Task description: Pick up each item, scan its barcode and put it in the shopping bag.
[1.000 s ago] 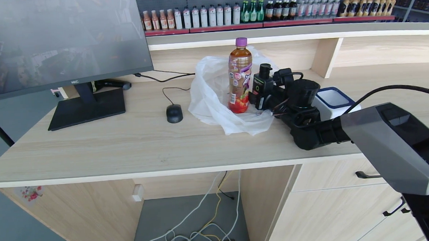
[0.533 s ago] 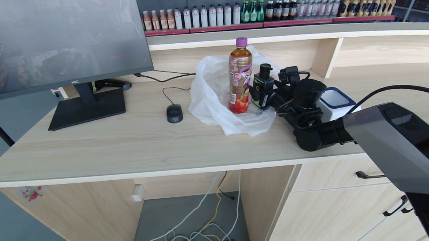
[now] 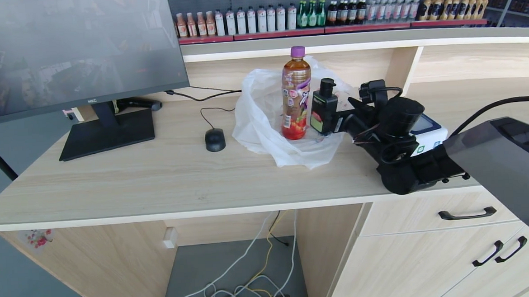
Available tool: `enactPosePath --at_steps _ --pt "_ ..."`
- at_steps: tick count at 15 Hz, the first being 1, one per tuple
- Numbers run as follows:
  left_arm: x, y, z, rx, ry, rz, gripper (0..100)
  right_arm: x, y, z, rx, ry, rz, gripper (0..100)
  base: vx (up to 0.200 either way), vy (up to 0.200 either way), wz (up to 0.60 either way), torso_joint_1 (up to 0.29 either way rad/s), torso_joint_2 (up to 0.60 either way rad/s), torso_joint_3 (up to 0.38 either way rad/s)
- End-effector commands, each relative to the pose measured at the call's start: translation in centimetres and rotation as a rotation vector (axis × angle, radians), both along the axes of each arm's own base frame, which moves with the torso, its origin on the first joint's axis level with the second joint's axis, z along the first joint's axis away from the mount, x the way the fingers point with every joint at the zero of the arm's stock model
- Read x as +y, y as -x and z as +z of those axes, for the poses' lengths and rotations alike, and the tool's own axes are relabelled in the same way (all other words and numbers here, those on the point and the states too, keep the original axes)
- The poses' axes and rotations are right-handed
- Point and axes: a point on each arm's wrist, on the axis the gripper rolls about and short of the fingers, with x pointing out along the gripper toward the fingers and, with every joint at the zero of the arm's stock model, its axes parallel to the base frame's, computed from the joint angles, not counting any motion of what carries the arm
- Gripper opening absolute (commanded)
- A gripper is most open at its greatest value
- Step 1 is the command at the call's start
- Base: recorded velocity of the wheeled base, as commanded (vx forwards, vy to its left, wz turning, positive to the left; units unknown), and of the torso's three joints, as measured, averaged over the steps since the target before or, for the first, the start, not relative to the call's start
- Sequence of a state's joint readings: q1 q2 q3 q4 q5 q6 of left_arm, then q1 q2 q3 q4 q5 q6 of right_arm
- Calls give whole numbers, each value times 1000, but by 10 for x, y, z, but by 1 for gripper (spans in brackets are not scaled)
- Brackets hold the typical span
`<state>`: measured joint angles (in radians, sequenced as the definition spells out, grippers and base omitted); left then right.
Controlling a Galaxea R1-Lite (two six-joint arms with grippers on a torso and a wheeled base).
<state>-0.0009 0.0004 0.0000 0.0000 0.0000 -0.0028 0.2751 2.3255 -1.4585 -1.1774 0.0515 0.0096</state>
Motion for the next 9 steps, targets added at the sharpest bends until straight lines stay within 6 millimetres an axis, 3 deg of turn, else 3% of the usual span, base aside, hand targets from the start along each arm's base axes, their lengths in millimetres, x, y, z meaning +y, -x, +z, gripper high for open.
enactPosePath --at_steps 1,4,7,8,9 --pt "0 0 0 0 0 -1 100 -6 21 30 -40 -14 1 100 0 0 0 0 0 0" --pt "0 0 0 0 0 1 100 -18 49 40 -24 -8 -12 100 0 0 0 0 0 0" --pt "0 0 0 0 0 1 100 -35 102 35 -14 -5 -31 100 0 0 0 0 0 0" --pt "0 0 0 0 0 1 100 -35 102 35 -14 -5 -31 100 0 0 0 0 0 0" --pt "0 0 0 0 0 -1 100 -60 148 31 13 2 -64 100 0 0 0 0 0 0"
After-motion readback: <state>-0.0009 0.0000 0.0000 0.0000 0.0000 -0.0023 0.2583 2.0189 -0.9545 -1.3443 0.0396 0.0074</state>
